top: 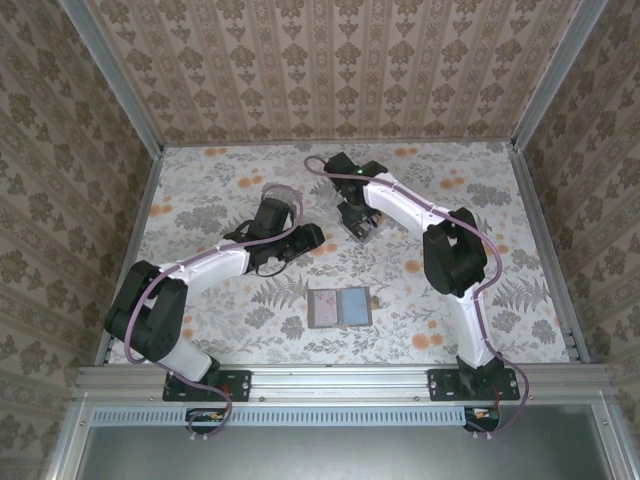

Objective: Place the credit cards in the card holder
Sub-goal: Pick up the credit card from the storage box.

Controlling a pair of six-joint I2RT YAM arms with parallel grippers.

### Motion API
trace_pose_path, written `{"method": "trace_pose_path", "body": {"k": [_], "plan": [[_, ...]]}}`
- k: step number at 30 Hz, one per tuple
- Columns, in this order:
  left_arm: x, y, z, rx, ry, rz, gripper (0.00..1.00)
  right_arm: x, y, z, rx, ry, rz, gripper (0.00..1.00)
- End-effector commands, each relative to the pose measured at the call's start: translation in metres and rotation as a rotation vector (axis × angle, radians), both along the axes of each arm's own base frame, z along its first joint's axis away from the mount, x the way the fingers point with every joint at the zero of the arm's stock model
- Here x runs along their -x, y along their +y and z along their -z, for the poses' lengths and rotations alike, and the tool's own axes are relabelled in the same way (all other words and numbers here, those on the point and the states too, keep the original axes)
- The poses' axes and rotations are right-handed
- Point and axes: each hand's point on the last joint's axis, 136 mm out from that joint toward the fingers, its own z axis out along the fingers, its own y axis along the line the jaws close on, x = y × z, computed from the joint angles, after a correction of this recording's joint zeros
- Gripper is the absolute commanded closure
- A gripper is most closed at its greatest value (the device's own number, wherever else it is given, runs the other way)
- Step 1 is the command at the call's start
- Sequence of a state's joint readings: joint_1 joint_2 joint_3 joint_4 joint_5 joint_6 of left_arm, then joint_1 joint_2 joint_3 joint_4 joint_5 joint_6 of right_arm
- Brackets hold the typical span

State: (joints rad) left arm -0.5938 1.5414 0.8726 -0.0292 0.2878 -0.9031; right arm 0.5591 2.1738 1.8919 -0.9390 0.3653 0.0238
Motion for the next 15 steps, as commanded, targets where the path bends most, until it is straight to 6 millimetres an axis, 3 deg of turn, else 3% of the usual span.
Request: {"method": "trace_pose_path", "body": {"k": [1, 10, 15], "plan": [[-0.001, 0.000, 0.001, 0.015, -0.004, 0.006, 0.37, -0.008, -0.009, 0.001, 0.133, -0.045, -0.022, 0.60], [-0.001, -0.001, 0.003, 0.019, 0.002, 0.002, 0.37, -0.013, -0.008, -0.001, 0.166, -0.088, -0.023, 0.59], [-0.001, -0.001, 0.004, 0.019, 0.007, 0.004, 0.38, -0.011, -0.012, 0.010, 0.187, -0.072, -0.016, 0.59]]}}
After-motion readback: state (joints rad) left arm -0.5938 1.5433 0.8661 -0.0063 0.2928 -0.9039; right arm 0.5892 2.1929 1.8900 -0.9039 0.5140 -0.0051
